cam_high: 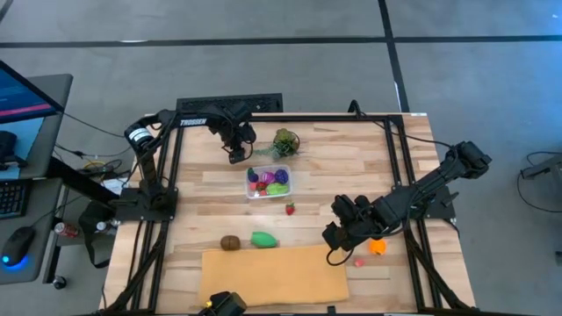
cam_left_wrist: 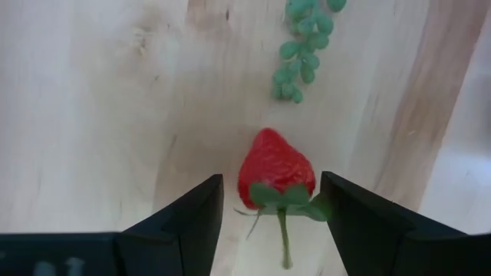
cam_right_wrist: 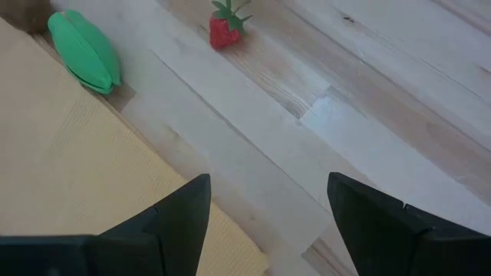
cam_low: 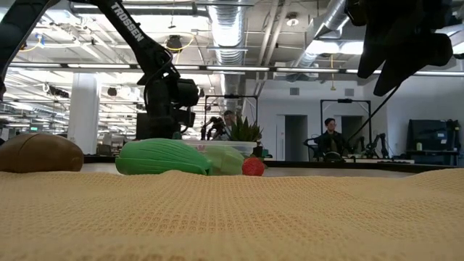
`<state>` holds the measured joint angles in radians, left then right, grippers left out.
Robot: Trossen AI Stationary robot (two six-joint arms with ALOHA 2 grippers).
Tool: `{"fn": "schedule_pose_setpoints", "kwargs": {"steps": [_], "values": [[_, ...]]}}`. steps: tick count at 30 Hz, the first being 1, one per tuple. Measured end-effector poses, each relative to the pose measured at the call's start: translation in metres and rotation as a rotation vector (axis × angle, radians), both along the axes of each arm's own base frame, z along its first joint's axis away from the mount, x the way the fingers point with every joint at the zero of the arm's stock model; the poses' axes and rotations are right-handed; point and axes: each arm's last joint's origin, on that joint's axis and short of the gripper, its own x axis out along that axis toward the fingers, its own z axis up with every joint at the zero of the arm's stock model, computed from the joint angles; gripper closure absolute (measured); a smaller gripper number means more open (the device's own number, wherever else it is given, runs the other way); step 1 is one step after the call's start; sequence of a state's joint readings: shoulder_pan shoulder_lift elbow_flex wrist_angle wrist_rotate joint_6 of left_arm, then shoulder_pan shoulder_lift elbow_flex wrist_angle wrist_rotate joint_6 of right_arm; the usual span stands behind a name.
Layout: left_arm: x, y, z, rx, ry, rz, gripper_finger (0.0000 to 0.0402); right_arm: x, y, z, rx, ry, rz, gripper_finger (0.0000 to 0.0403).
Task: Pick and placing Produce into tupperware
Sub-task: Put the top red strawberry into the transparent bin
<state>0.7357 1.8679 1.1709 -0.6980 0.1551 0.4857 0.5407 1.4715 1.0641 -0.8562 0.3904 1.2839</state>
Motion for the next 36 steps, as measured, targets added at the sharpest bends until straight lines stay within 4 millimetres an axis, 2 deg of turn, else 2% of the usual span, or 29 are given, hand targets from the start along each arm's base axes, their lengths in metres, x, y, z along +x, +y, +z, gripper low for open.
{"fn": "schedule_pose_setpoints", "kwargs": {"steps": [16, 36], "values": [[0.0005, -0.0006, 0.0001, -0.016, -0.012, 0.005, 0.0253, 0.0, 0.0, 0.0, 0.0, 0.0, 0.0, 0.0147], [0.0008, -0.0013, 0.0003, -0.028, -0.012, 0.046, 0.0257, -0.0001, -0.0001, 0.0, -0.001, 0.001, 0.0, 0.0147]]}}
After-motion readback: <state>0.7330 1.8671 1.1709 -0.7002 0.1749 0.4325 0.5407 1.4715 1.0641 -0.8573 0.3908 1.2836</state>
